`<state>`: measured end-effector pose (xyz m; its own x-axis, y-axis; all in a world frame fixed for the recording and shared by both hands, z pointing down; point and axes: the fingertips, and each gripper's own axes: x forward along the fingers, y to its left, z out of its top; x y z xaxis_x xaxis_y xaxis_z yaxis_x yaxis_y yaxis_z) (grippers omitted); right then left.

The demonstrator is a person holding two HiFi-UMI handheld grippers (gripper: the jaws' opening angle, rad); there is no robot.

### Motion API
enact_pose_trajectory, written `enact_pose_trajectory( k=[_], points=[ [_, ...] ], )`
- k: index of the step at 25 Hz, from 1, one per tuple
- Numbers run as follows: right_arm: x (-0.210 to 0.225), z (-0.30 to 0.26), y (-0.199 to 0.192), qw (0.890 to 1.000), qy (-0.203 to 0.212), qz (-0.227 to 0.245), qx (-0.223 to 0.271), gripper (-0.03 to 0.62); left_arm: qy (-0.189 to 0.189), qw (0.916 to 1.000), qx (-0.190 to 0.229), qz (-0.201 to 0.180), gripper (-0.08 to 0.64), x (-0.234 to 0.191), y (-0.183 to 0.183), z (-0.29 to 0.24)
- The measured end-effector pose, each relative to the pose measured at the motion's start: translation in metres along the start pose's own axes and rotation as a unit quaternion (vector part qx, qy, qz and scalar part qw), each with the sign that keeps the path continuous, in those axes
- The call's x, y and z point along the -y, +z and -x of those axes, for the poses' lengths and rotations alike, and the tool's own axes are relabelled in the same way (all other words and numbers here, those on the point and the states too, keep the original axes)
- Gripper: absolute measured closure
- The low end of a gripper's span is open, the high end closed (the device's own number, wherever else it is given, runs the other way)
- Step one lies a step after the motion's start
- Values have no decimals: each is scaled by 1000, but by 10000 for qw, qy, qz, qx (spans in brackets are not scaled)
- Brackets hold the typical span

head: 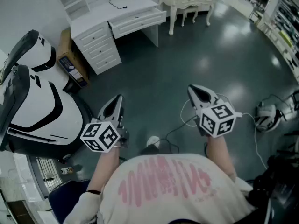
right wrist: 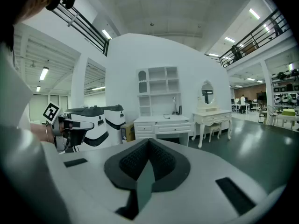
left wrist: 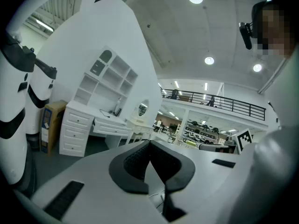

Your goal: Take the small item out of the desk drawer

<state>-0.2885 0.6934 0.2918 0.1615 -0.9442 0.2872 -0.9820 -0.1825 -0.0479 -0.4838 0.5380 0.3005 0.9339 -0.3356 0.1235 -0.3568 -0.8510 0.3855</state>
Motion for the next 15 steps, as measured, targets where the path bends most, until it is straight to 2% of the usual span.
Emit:
enact_pose_trajectory(
  k=[8,12,15],
  points=[
    [25,-61,8,9999,-31,-117,-60,577,-60,10000,-18,39,531,-40,19,-58],
    [39,-100,27,9999,6,-120,19,577,-140,9999,29,19,531,-63,40,-94],
    [51,-126,46,9994,34,-310,176,577,-188,9998,40,38,531,-80,56,-118]
  ],
)
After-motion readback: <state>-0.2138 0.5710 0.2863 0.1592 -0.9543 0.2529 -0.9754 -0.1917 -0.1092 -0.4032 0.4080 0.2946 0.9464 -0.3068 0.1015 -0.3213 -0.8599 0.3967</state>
